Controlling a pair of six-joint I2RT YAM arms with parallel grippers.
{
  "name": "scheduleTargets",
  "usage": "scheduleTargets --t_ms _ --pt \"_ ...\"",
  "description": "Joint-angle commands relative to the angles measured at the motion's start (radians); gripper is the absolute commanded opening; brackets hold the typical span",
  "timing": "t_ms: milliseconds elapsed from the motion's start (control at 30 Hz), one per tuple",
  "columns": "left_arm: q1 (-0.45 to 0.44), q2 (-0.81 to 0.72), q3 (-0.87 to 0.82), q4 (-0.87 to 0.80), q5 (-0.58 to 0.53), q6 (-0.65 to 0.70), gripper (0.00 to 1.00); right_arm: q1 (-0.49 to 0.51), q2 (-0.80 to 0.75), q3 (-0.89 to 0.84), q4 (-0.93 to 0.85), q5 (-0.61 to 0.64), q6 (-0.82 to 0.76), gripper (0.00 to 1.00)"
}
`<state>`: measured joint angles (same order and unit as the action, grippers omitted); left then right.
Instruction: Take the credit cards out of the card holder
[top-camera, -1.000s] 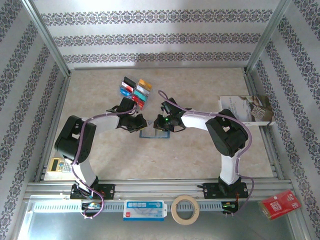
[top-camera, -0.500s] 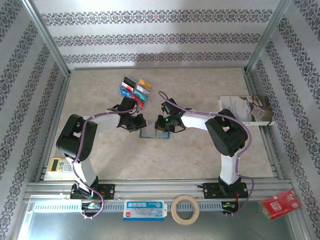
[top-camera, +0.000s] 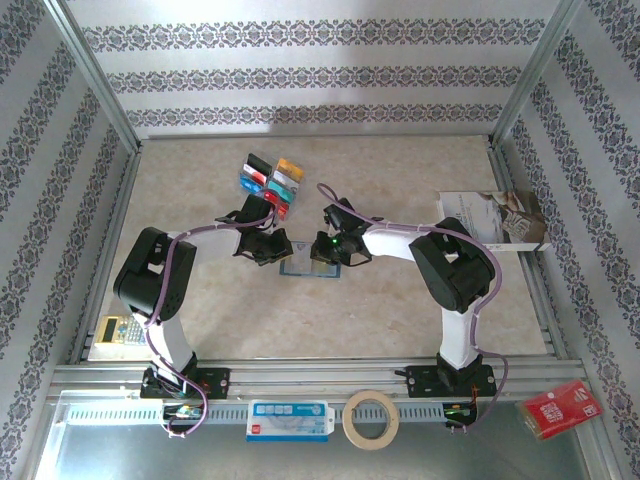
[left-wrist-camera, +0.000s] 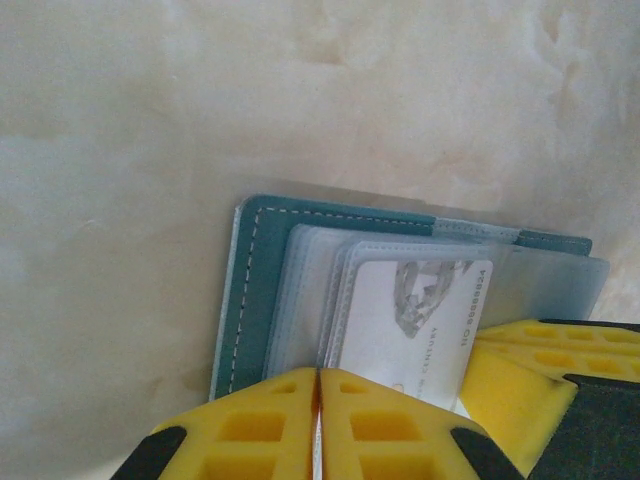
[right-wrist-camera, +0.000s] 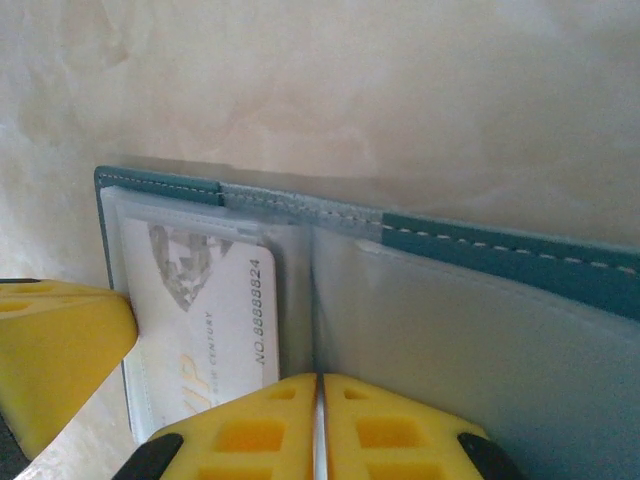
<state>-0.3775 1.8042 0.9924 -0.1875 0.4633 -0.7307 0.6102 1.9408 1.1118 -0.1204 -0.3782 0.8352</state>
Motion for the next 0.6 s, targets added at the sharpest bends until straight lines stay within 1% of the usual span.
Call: scheduleTargets --t_ms 0,67,200,367,567 --pt "0.011 0.026 -0.029 -0.047 -0.048 0.002 0.11 -0.014 -0.036 -0.041 0.047 -0.011 -0.001 0.14" --pt "0.011 0.029 -0.028 -0.049 -0.05 0.004 0.11 -0.02 -0.046 -0.051 0.064 -0.021 -0.002 0.14" --pt "0.012 0.028 -0.032 -0.05 -0.065 0.006 0.1 -0.024 -0.04 -0.038 0.043 -0.043 -0.006 0.13" --pt "0.012 0.03 -0.042 -0.044 -0.077 0.006 0.09 -0.024 -0.049 -0.05 0.075 -0.062 -0.006 0.13" --pt "0.011 0.03 -0.045 -0.043 -0.078 0.007 0.09 -0.027 -0.089 -0.079 0.087 -0.01 -0.013 0.15"
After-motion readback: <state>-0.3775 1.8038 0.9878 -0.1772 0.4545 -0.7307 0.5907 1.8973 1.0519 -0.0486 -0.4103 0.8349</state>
